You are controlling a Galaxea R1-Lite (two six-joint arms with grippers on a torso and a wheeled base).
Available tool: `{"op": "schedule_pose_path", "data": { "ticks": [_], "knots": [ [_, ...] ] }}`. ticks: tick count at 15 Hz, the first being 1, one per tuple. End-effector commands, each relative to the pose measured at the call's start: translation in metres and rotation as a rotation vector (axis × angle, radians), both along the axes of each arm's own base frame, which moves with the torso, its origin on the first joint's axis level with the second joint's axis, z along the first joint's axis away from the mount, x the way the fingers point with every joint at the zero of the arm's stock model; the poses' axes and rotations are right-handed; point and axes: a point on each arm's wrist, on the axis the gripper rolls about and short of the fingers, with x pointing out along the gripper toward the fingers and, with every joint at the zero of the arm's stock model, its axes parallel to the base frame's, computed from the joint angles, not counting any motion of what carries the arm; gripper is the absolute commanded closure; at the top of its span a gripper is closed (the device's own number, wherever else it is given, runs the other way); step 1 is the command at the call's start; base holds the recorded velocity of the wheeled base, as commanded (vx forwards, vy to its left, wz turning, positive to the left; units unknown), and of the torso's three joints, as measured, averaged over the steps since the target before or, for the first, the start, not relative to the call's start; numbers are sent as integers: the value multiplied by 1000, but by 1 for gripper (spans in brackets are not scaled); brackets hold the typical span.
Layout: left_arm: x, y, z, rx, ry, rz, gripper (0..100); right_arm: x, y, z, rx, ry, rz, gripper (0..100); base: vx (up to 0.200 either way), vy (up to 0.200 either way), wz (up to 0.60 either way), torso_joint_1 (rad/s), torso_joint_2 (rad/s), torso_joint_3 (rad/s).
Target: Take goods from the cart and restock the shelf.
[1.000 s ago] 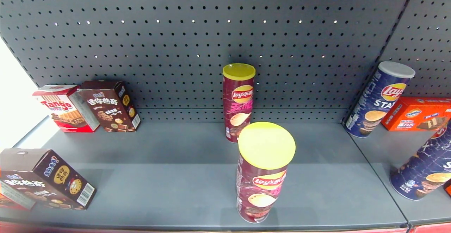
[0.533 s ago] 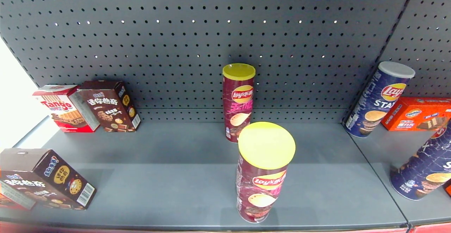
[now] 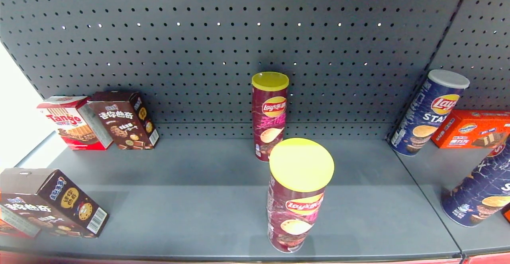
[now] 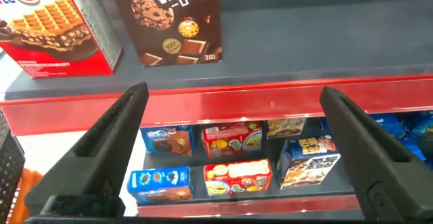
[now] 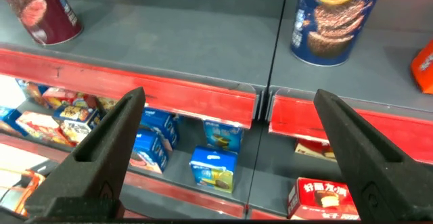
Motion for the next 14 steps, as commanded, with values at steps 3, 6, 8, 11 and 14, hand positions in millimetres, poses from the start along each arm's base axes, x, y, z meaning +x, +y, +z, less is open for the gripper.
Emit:
{"op": "schedule_pose_path", "data": {
  "ticks": [3,6,8,11,14],
  "knots": [
    [0,0,0,3,5,-1,0,12,7,102,-65,29,234,0,0,0,0,0,0,0],
    [0,0,0,3,5,-1,0,29,17,133,-81,45,382,0,0,0,0,0,0,0],
    [0,0,0,4,4,-2,0,41,23,139,-109,79,433,0,0,0,0,0,0,0],
    [0,0,0,4,6,-5,0,58,35,139,-145,139,541,0,0,0,0,0,0,0],
    [0,0,0,4,6,-4,0,70,49,137,-182,179,646,0,0,0,0,0,0,0]
  ]
}}
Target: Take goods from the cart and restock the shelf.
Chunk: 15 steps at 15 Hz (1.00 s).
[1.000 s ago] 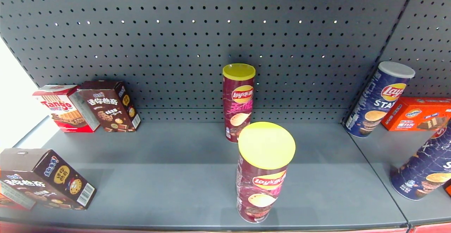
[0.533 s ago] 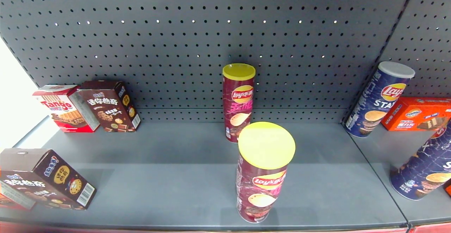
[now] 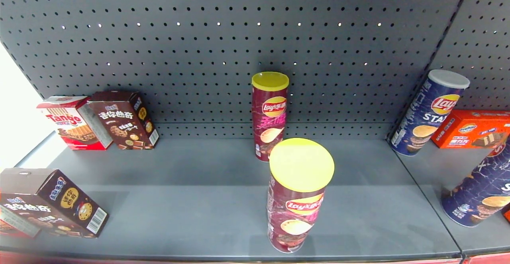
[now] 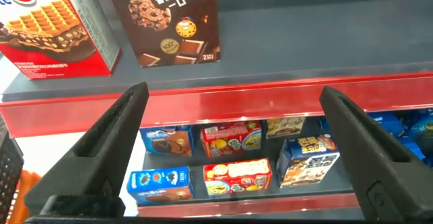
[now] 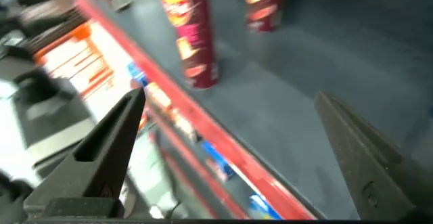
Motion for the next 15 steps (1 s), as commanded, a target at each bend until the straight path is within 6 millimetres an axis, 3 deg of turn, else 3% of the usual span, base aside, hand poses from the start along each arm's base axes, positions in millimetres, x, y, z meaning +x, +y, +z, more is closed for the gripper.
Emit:
{"op": "schedule_pose_path", "data": {
  "ticks": [1,8,15],
  "knots": [
    [0,0,0,0,4,0,0,18,19,-5,-64,69,83,0,0,0,0,0,0,0],
    [0,0,0,-1,4,0,0,44,48,-26,-156,169,140,0,0,0,0,0,0,0],
    [0,0,0,-3,3,2,0,84,82,-54,-257,242,26,0,0,0,0,0,0,0]
  ]
}}
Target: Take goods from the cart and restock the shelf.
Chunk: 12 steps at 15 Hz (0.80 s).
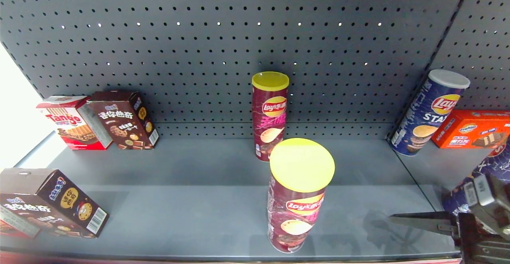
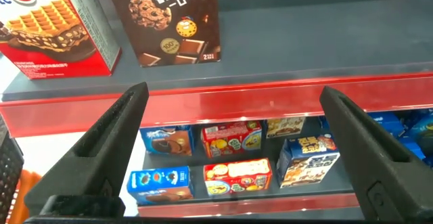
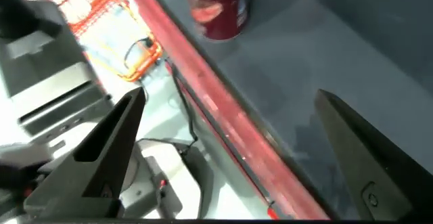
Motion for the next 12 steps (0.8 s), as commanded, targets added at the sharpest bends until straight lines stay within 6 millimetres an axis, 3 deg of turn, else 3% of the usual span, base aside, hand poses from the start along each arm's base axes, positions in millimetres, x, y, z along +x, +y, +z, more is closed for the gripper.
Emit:
{"op": "schedule_pose_path", "data": {
  "ticks": [1,7,12],
  "knots": [
    [0,0,0,-2,3,2,0,16,14,-13,-50,50,-9,0,0,0,0,0,0,0],
    [0,0,0,-7,4,3,0,51,43,-13,-94,77,-42,0,0,0,0,0,0,0],
    [0,0,0,-7,4,3,0,68,57,-11,-102,74,-60,0,0,0,0,0,0,0]
  ]
}}
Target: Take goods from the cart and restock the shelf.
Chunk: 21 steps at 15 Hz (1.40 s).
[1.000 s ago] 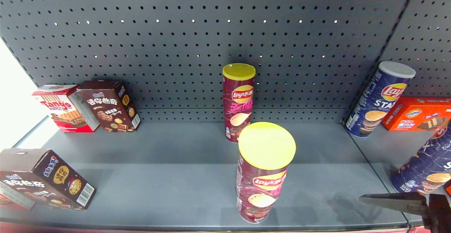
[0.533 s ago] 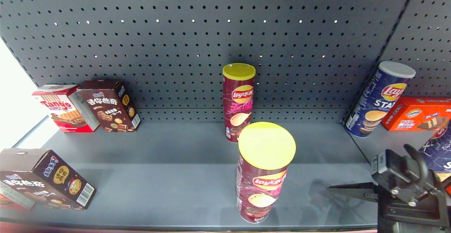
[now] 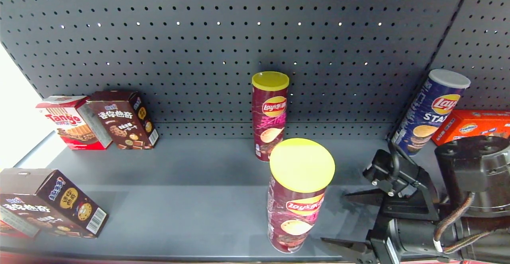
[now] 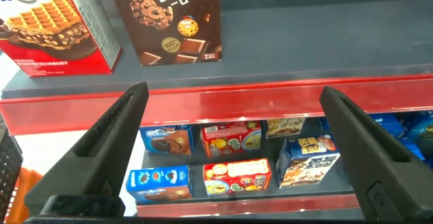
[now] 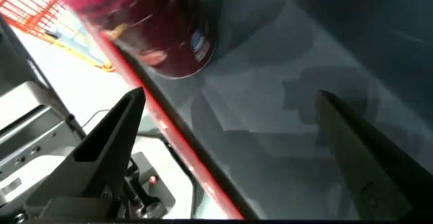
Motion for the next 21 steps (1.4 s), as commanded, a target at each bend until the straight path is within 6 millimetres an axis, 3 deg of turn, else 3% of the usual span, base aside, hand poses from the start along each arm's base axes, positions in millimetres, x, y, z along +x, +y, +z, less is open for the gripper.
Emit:
{"op": "schedule_pose_path", "data": {
  "ticks": [1,17,21],
  "knots": [
    [0,0,0,0,3,0,0,8,7,-3,-11,12,0,0,0,0,0,0,0,0],
    [0,0,0,-2,3,0,0,33,23,-1,-4,2,-19,0,0,0,0,0,0,0],
    [0,0,0,-6,3,2,0,31,20,-4,-13,10,-19,0,0,0,0,0,0,0]
  ]
}}
